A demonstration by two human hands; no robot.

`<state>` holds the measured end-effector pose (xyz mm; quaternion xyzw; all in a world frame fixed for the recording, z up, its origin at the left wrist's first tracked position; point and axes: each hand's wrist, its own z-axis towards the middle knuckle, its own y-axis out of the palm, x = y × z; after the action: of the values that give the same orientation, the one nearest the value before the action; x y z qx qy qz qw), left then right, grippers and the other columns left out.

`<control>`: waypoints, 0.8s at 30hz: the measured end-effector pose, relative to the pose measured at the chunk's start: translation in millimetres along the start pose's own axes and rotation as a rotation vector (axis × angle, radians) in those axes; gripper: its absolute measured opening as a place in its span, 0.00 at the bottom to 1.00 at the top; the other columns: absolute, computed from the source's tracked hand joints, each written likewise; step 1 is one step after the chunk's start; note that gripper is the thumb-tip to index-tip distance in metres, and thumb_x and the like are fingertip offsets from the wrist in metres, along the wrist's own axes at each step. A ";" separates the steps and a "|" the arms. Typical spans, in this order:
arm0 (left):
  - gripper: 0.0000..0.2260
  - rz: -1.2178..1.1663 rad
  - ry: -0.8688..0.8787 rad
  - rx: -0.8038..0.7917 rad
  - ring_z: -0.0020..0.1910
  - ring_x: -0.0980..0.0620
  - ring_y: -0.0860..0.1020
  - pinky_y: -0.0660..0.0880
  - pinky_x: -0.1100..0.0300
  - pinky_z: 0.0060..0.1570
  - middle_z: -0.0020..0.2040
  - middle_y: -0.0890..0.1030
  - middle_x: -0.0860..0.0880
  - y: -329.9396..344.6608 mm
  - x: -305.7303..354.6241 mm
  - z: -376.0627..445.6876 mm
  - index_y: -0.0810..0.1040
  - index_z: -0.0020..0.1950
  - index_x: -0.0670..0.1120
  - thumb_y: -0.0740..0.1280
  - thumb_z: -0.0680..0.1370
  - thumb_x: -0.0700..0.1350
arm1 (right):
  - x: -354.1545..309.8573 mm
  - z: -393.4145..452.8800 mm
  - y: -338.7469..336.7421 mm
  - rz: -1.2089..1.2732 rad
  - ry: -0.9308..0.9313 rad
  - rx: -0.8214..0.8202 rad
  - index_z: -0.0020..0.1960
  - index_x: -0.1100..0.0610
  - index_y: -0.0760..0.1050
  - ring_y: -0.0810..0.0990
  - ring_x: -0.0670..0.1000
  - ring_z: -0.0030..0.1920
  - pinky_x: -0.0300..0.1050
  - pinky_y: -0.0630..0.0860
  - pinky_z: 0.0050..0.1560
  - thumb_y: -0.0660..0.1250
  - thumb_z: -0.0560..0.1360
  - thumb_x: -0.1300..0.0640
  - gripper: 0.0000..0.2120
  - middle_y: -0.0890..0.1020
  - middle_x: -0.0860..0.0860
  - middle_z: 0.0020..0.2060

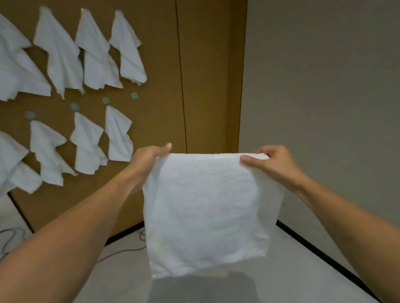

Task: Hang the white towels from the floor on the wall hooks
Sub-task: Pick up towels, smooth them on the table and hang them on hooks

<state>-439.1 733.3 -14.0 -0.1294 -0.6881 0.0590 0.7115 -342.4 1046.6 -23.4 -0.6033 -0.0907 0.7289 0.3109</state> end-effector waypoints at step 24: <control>0.09 0.805 0.193 0.238 0.52 0.44 0.79 0.72 0.58 0.48 0.49 0.83 0.44 -135.3 -39.2 463.0 0.83 0.50 0.44 0.65 0.78 0.45 | -48.6 501.7 304.3 -0.369 -0.236 -0.270 0.45 0.55 0.81 0.81 0.53 0.42 0.50 0.78 0.44 0.64 0.75 0.45 0.14 0.83 0.51 0.40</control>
<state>-914.1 640.8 -6.9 -0.3092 -0.5016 0.3985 0.7029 -912.6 900.7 -9.4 -0.5231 -0.3312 0.7066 0.3425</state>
